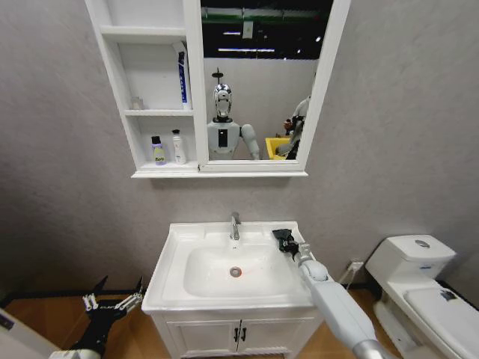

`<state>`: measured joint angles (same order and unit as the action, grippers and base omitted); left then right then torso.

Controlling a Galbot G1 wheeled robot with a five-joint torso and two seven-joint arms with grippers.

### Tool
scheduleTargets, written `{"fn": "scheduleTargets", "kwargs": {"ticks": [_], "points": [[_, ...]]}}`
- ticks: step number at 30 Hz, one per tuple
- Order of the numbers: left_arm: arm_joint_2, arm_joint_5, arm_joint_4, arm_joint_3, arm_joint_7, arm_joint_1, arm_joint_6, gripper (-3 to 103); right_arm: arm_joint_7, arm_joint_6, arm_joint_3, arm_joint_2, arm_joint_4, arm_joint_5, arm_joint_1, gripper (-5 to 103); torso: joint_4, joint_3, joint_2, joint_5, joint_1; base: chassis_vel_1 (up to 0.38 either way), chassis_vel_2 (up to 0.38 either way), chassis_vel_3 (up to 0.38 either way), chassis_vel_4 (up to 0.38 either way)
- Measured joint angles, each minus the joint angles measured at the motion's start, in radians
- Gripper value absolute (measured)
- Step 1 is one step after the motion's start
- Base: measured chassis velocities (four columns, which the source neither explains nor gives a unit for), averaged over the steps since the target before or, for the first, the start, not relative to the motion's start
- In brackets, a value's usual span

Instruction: Move facial cleanser and shampoo from washbasin to cabinet, then wipe washbasin with towel.

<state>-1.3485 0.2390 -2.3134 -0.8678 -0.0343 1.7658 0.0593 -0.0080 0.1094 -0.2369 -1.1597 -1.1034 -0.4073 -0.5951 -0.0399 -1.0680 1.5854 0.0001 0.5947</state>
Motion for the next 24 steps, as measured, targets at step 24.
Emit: {"fn": "scheduleTargets", "kwargs": {"ticks": [24], "points": [[0.000, 0.000, 0.000, 0.000, 0.000, 0.000, 0.000, 100, 0.272, 0.449, 0.169, 0.236, -0.477, -0.519, -0.152, 5, -0.0003, 0.000, 0.000, -0.0001, 0.000, 0.000, 0.000, 0.000, 0.000]]}}
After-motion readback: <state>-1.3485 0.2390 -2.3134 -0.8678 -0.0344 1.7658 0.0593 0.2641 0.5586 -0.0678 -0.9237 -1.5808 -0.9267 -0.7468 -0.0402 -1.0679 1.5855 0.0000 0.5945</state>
